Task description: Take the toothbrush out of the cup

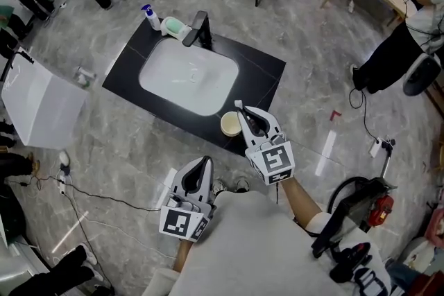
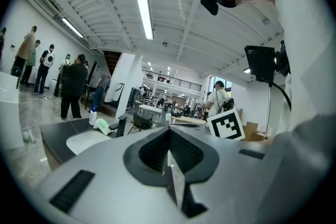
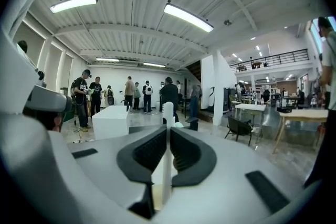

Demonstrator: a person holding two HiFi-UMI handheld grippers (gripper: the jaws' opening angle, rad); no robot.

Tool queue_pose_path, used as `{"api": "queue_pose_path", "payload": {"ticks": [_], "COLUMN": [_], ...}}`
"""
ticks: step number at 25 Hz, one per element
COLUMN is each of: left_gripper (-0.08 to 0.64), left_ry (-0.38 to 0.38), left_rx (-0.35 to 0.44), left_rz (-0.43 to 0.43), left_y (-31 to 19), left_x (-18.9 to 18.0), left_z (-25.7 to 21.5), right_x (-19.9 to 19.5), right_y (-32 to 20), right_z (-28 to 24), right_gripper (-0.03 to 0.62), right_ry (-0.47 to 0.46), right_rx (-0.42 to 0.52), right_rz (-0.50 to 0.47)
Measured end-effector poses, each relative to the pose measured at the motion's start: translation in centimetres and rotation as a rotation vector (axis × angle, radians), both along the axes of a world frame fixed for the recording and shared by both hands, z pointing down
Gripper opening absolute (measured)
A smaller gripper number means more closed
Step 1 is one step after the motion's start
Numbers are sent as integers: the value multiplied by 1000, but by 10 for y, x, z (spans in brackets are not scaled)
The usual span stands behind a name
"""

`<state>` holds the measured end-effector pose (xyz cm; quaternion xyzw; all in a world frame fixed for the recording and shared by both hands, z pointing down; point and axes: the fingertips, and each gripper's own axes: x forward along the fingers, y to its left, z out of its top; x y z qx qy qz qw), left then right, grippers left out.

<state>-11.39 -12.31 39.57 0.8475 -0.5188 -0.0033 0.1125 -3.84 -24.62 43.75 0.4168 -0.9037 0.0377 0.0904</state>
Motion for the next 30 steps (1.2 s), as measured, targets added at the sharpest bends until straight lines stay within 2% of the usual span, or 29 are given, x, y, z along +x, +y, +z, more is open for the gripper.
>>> {"api": "queue_pose_path", "payload": {"ticks": [16,22,28,30], "left_gripper": [3,3,3,3], "left_ry": [7,3,-3,-8], "left_rx": [50,58,63,68], "left_rz": [0,-5,0,3], "left_y": [6,10,13,14], "left_x": [2,-1,0,0], "left_z": [-9,-12,-14,-15], "right_x": [5,3,13,12], "right_y": [44,53,83,94], "right_z": [-48,-55,-58,-64], "right_gripper": [26,26,26,26], "right_ry": [-59,-79,-106,-135], "right_rx": [89,101,87,108], "right_rz": [-23,-28,-39,-45]}}
